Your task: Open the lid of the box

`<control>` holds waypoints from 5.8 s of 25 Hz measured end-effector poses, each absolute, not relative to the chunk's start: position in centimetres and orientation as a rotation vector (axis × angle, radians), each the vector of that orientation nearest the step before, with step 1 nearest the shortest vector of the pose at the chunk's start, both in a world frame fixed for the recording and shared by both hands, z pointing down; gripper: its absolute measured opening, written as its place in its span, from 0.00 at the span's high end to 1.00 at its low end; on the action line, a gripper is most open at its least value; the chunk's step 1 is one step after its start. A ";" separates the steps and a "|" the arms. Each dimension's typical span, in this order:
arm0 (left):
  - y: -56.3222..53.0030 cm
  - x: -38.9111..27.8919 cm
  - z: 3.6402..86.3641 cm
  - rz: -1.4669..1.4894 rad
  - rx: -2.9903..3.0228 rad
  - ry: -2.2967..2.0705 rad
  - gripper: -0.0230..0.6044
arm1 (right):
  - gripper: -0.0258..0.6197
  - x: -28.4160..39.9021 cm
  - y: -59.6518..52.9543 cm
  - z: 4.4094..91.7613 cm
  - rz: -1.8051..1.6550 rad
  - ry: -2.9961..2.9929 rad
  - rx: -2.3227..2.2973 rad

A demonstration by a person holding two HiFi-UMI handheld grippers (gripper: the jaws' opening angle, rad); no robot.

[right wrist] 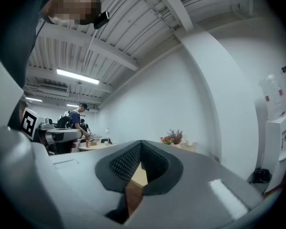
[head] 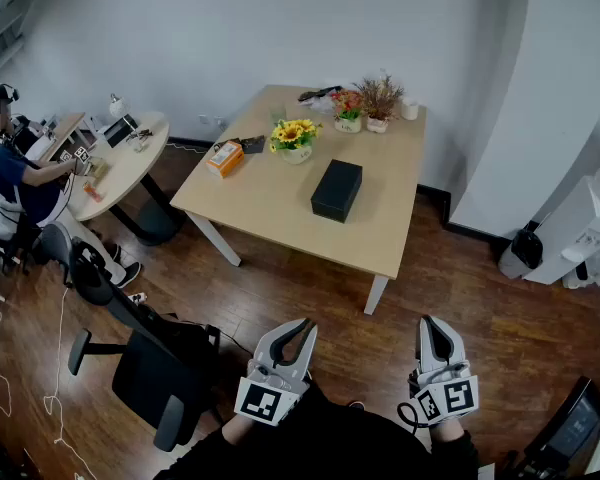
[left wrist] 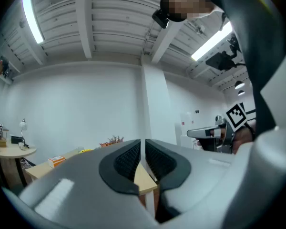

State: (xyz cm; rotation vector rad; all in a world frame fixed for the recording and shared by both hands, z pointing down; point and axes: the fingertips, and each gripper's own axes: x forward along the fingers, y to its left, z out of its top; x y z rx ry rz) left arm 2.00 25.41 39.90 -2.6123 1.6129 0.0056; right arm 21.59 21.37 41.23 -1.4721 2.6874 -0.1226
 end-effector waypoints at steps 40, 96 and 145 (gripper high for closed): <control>-18.6 -8.5 61.0 -0.943 -2.923 1.160 0.45 | 0.47 2.4 -18.8 60.6 -0.426 3.261 -1.580; -18.7 -2.4 66.1 -1.202 -2.506 0.925 0.74 | 0.48 0.8 -19.4 67.1 -1.154 3.191 -1.257; -19.3 -13.9 65.6 0.589 -3.625 2.092 0.96 | 0.84 2.9 -20.2 67.7 -1.293 2.978 -1.471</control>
